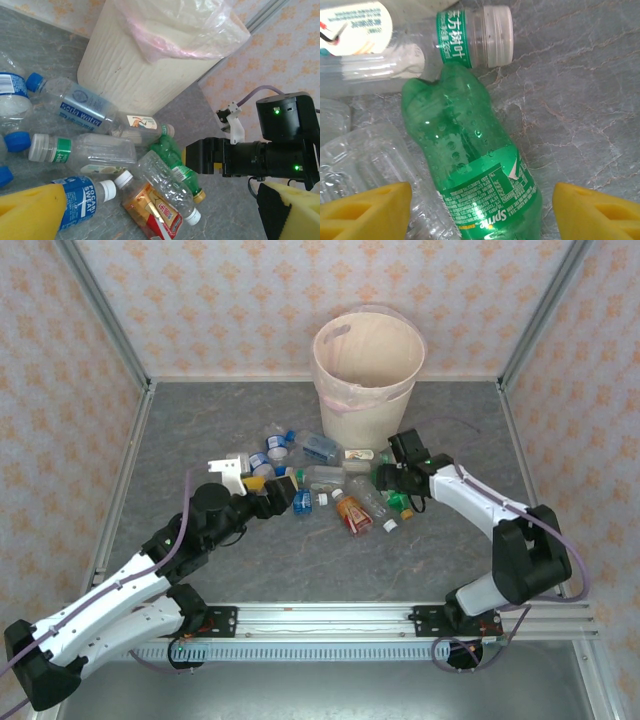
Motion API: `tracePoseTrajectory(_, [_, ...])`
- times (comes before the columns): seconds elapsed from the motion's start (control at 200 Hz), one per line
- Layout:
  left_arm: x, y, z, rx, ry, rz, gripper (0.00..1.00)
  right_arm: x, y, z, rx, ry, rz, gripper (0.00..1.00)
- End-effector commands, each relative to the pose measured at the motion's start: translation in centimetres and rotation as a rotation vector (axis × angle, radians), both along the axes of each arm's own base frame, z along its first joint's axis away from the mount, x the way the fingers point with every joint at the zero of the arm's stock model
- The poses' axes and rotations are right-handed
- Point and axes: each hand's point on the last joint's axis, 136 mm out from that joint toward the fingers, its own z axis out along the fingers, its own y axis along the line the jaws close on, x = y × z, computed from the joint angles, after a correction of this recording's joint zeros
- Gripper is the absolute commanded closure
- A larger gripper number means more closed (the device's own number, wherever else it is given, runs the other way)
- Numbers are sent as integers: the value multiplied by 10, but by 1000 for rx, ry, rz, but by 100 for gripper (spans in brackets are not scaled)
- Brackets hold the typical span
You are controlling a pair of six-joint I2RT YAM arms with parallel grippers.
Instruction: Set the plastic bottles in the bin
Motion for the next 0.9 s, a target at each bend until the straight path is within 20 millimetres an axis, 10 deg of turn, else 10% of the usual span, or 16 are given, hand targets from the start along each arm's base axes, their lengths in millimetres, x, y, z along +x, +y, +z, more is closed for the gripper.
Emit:
tracePoseTrajectory(0.0, [-2, -2, 5, -11, -30, -13, 1, 8, -2, 0, -11, -13, -2, 26])
tracePoseTrajectory(0.896, [-7, -6, -5, -20, -7, -47, 1, 19, -2, -47, 11, 86, -21, 29])
